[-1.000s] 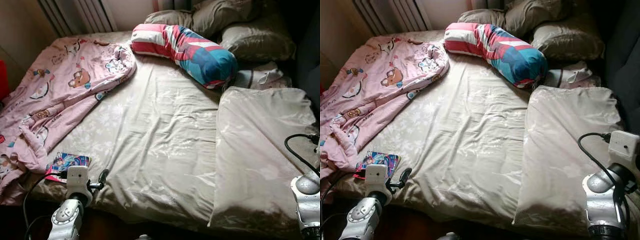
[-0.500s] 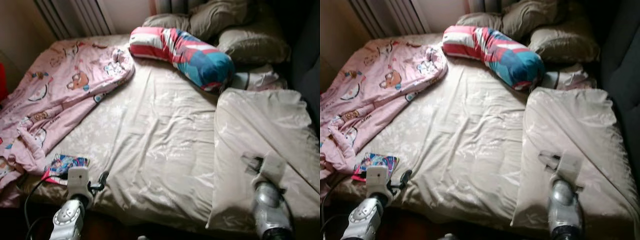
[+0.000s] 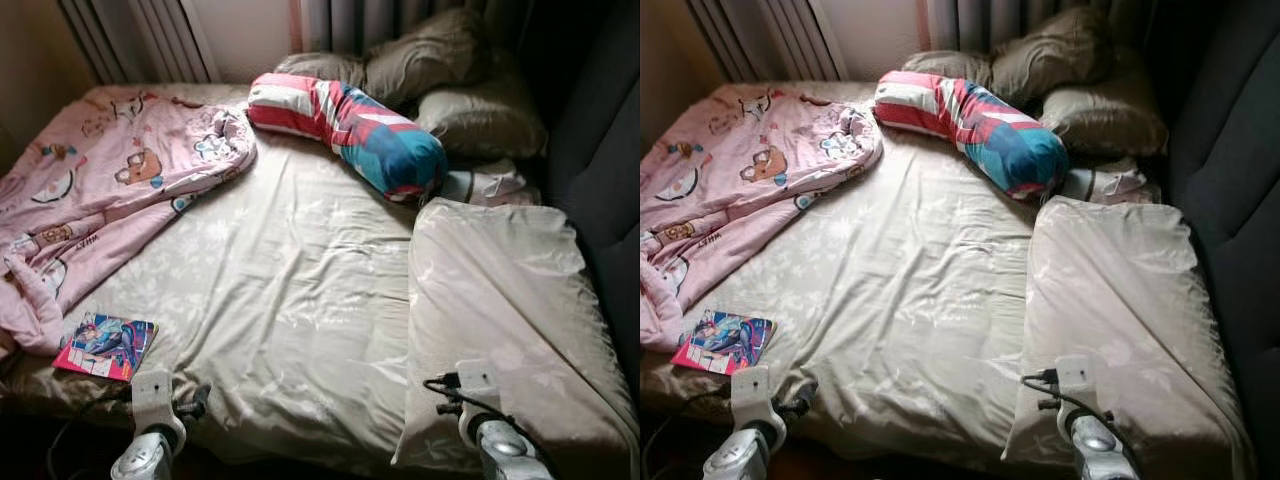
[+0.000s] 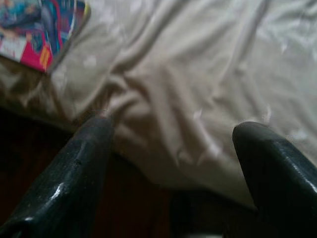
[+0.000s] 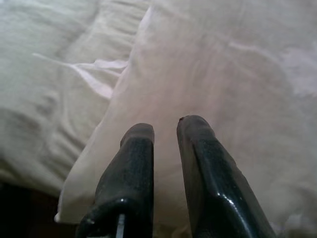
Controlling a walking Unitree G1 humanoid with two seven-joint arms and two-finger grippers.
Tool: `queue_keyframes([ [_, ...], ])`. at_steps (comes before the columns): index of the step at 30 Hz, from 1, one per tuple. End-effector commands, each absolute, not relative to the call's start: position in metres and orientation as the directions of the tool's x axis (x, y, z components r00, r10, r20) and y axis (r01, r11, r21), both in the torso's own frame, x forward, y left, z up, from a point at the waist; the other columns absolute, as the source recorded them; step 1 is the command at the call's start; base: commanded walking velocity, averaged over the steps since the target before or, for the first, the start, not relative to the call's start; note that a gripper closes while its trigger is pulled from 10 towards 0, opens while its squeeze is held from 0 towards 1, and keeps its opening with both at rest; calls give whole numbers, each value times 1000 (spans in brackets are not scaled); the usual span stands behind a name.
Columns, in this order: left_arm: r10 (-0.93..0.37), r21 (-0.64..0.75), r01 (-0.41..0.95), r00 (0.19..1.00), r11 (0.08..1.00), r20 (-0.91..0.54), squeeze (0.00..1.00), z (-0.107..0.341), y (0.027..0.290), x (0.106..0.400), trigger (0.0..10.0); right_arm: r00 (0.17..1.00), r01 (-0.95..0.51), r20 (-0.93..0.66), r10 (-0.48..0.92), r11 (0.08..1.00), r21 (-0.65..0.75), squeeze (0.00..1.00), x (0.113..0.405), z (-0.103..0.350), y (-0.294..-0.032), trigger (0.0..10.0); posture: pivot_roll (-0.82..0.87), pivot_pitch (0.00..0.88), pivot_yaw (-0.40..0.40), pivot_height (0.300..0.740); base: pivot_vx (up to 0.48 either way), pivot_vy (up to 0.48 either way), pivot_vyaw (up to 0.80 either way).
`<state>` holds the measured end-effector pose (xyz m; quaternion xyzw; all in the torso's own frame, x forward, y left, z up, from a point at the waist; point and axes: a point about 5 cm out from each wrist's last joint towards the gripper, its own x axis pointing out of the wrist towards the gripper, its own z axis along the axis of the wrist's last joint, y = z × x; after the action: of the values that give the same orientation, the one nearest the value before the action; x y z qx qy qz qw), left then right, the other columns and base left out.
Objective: Clean up the room
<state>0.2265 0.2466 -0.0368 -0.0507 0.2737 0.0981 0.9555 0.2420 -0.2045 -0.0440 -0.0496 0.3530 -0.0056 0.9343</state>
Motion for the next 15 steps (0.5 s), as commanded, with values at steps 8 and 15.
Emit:
queue_keyframes([
  [8, 193, -12, -265, 734, 964, -651, 0, -56, 245, 205, 10000, 688, 10, -725, 10, 1000, 23, 0, 219, -64, -181, 10000, -62, 104, 54, 740, 0, 0, 0],
  [15, 173, -5, -248, 690, 969, -702, 0, -64, 243, 195, 10000, 650, 15, -760, 23, 999, 43, 0, 202, -74, -176, 10000, -60, 111, 57, 740, 0, 76, 0],
])
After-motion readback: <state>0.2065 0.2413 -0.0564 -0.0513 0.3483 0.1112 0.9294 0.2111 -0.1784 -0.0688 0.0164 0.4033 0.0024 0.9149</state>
